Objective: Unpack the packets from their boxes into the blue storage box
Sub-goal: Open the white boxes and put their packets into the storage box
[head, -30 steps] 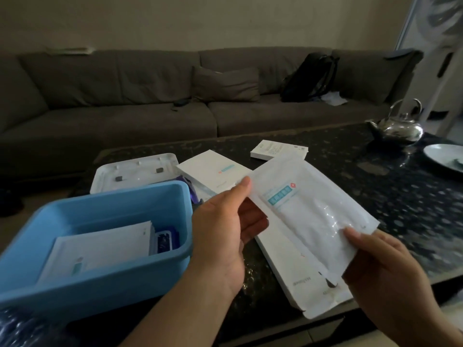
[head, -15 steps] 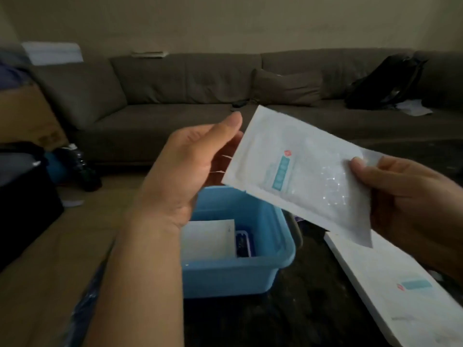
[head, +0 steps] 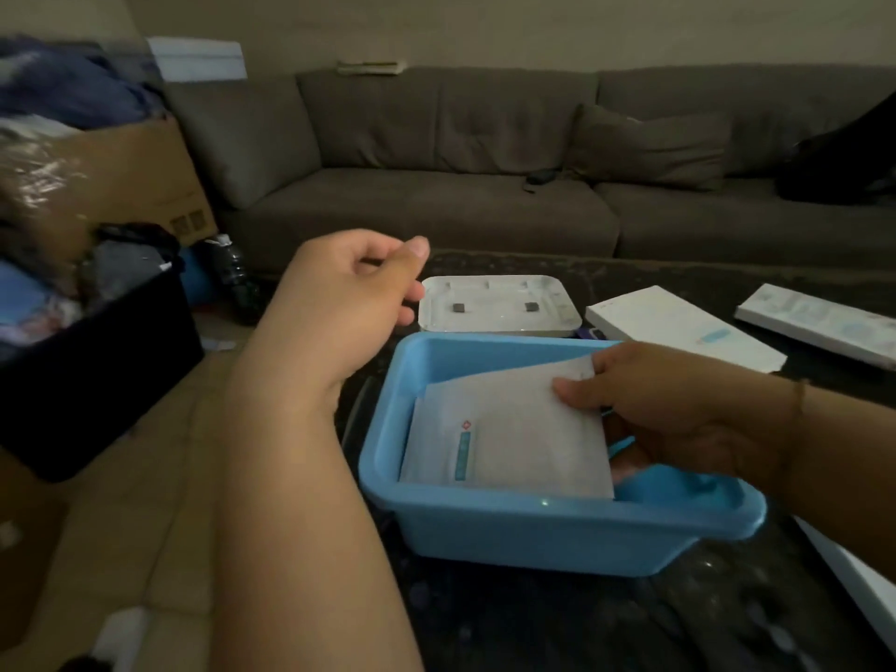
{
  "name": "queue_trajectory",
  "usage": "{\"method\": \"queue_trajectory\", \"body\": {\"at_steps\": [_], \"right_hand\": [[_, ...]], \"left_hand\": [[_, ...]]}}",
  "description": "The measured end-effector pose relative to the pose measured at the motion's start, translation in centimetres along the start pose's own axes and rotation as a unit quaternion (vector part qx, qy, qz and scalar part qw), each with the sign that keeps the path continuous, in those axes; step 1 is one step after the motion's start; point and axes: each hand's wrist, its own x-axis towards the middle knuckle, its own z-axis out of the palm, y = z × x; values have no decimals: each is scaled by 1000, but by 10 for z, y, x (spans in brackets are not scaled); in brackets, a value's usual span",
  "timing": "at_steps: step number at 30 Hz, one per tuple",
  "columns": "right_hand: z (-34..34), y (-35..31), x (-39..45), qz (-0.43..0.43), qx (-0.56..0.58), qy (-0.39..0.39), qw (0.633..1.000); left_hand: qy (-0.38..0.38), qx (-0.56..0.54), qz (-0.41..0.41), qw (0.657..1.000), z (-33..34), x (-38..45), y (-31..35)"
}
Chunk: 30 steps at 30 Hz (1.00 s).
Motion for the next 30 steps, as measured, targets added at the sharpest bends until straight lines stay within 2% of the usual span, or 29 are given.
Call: {"method": "queue_trajectory", "body": {"at_steps": [6, 11, 14, 19, 28, 30], "right_hand": [[6, 6, 14, 13, -66, -3, 998], [4, 5, 12, -31, -155, 11, 987], [1, 2, 9, -60, -262, 37, 963], [-3, 8, 8, -90, -440, 29, 893], [1, 21, 19, -146, -508, -3, 849], [0, 23, 20, -148, -506, -5, 850]], "left_hand": [[-24, 13, 3, 1000, 4, 3, -3], [-26, 12, 4, 1000, 5, 3, -4], [-27, 14, 4, 1000, 6, 3, -3], [-28, 24, 9, 999, 8, 1, 0], [-36, 41, 52, 997, 18, -2, 9], [-39, 50, 61, 996, 20, -2, 10]]}}
